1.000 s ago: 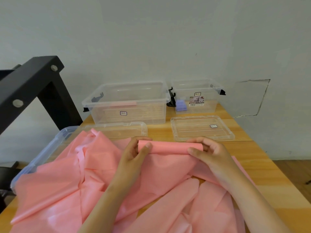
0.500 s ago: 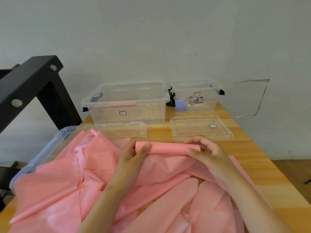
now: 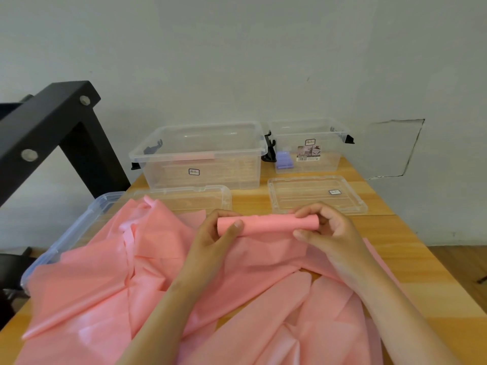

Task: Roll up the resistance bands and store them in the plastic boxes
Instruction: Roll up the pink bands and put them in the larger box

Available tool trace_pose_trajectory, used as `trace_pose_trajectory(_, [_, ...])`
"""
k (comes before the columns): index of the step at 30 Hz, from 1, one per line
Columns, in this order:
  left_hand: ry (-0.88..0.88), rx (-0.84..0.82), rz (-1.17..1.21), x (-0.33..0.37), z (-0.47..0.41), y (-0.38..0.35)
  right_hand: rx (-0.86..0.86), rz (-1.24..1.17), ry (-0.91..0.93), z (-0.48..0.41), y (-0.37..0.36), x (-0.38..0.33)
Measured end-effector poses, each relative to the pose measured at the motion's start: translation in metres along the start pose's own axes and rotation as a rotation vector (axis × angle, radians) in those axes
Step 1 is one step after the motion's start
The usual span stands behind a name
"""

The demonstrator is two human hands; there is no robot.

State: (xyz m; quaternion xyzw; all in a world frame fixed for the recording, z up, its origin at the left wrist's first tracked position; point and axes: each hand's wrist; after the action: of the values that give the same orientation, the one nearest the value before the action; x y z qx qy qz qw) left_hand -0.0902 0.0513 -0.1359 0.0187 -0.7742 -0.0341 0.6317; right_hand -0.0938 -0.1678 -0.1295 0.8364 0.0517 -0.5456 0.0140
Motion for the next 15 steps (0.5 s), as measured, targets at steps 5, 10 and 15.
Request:
trace_pose_trajectory(5, [0.005, 0.001, 0.048, -0.0030, -0.0015, 0.0016, -0.012, 0.010, -0.159, -0.0012, 0.0016, 0.0026])
trace_pose_trajectory(10, [0.113, -0.024, 0.136, -0.0036, -0.0015, -0.0008, 0.041, 0.002, -0.070, -0.0002, -0.0027, -0.0016])
trace_pose_trajectory(15, [0.146, -0.076, 0.230, 0.0006, 0.0009, -0.0012, 0.057, -0.012, -0.011, 0.0011, -0.0057, -0.0054])
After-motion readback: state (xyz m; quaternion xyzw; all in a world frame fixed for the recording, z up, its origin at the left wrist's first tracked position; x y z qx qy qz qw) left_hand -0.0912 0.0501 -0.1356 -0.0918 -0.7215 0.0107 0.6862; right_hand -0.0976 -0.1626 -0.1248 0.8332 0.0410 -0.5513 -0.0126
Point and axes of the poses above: each hand's wrist, its own z-axis away from the middle knuckle, its own y-axis out of the back of the hand, x = y × z, and after that the axes turned 6 degrees about y, right-handed
